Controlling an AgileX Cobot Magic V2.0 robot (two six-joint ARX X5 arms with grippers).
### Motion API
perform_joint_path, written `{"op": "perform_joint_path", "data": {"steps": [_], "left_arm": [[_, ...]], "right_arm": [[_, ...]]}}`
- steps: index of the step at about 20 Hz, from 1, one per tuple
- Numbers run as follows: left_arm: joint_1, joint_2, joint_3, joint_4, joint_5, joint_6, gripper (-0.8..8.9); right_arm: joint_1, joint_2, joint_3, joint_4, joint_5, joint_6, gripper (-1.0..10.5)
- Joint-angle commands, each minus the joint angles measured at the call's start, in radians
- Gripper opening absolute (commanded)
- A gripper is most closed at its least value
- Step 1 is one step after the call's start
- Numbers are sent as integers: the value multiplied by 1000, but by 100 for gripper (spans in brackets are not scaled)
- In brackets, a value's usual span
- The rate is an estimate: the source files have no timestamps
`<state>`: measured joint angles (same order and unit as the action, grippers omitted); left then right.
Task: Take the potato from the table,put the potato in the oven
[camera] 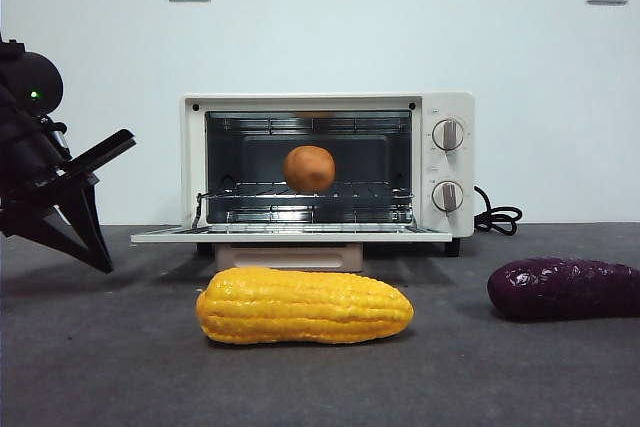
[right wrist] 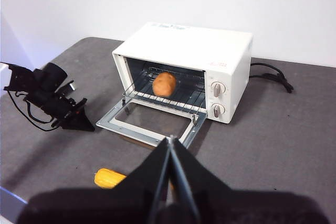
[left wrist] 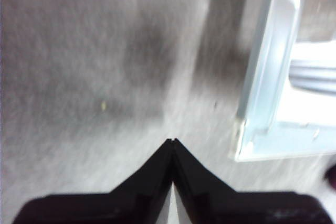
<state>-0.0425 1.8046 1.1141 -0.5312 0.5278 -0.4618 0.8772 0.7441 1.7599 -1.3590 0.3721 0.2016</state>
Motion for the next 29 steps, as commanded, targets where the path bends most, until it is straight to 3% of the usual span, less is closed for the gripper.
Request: {"op": "perform_joint_path", "data": {"steps": [1, 16, 24, 29], "left_arm": [[-8, 14, -6, 21, 4, -65, -6], [-57, 14, -6, 88, 8, -164, -6], [-56, 14, -5, 164, 124, -242, -6], [-57, 13, 0, 165, 134, -253, -6]], "right_arm": [[2, -3, -13, -20, 18, -4, -12], [2, -3, -24, -20, 48, -12, -12], [2, -3, -24, -20, 47, -12, -12], [2, -3, -24, -20, 47, -11, -12]]}}
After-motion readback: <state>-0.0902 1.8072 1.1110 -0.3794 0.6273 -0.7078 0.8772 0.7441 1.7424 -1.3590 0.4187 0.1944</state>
